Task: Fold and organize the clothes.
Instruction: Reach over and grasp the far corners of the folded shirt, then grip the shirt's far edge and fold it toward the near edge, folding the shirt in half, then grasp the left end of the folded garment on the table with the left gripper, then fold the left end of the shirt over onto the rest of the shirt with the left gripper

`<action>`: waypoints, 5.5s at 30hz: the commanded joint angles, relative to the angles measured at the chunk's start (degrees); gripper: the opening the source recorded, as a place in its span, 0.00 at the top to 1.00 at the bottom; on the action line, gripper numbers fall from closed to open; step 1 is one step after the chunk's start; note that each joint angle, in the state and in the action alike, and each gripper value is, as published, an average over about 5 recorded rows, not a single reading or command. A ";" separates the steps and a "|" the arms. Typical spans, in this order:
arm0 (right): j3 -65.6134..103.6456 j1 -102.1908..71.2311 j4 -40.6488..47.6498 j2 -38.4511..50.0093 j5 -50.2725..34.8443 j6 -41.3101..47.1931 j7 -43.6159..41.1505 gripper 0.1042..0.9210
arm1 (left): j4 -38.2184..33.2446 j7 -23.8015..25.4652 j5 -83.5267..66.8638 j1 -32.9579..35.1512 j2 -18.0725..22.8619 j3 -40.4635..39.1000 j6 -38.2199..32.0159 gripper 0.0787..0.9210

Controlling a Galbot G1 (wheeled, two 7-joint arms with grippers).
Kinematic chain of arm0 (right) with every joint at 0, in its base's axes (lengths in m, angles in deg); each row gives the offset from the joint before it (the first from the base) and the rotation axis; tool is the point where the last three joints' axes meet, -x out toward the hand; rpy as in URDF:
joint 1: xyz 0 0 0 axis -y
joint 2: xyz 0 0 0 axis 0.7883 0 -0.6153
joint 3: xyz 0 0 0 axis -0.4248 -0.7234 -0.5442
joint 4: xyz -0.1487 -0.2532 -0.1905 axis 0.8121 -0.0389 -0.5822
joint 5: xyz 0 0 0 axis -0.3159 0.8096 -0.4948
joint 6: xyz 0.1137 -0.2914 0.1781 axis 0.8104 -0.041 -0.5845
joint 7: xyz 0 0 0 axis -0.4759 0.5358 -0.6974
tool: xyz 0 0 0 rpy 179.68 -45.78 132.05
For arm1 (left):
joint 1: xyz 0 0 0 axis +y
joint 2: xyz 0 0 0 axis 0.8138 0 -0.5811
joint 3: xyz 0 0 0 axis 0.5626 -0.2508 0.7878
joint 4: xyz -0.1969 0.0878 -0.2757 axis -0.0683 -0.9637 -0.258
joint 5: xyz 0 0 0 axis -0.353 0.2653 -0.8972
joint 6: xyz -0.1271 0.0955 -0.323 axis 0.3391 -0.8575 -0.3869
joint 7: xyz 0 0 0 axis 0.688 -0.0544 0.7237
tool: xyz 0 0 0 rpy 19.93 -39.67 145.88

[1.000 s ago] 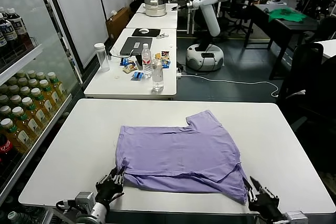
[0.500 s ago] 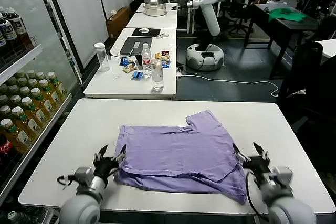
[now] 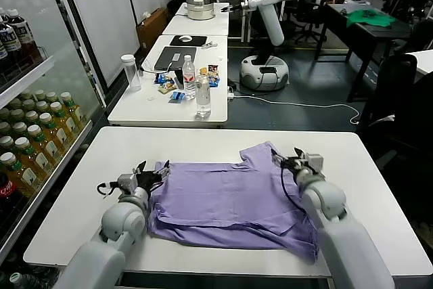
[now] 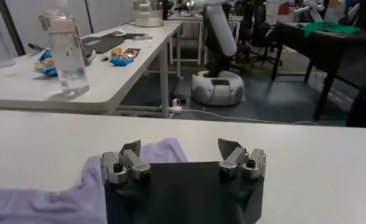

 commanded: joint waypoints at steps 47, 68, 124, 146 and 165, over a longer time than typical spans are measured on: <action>0.59 -4.45 -8.94 2.47 -6.44 0.72 -1.16 0.99 | -12.44 -0.93 -4.41 8.05 -2.85 1.59 -6.58 0.97; 18.29 -32.82 -37.13 5.99 -6.68 0.73 -0.30 0.99 | -22.93 -0.71 -5.88 20.65 -6.18 5.39 -3.30 0.98; 20.82 -48.54 -42.55 0.84 4.92 -1.55 -1.94 0.12 | -17.28 -11.41 14.40 30.12 7.73 3.43 -2.22 0.31; 22.21 -47.11 -43.15 2.41 1.41 -1.24 -1.71 0.12 | -23.21 -6.33 -3.78 28.70 -7.94 29.34 -1.34 0.93; 22.92 -47.50 -42.78 3.09 1.05 -1.44 -1.91 0.12 | -42.92 -4.53 -45.58 27.05 -1.26 28.94 2.38 0.93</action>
